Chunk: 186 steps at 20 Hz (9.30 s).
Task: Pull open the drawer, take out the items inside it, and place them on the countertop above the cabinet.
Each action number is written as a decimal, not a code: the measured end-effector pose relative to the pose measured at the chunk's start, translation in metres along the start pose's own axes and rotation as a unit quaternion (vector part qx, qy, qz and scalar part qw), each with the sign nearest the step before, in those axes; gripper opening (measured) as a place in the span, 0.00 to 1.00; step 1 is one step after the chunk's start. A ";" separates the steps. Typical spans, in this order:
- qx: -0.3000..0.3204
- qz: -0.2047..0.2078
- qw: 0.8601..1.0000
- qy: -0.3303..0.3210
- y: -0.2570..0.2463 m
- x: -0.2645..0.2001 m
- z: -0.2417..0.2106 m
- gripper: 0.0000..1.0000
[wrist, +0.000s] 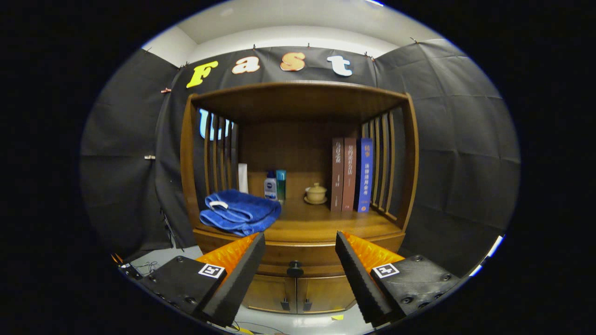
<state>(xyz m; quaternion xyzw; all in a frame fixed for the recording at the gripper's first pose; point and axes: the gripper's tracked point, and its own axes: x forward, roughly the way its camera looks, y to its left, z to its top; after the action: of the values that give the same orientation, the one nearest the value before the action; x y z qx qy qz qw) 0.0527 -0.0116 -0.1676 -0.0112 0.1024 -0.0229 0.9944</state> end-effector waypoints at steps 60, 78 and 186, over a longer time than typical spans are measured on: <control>0.041 -0.010 0.971 0.237 0.009 -0.057 -0.195 0.40; 0.058 0.013 0.976 0.210 0.013 0.044 -0.065 0.99; 0.042 0.011 0.999 0.022 0.005 -0.063 -0.139 0.99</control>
<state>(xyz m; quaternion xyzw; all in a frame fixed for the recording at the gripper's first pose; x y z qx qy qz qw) -0.0370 -0.0064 -0.2914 0.0317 0.1239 -0.0167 0.9917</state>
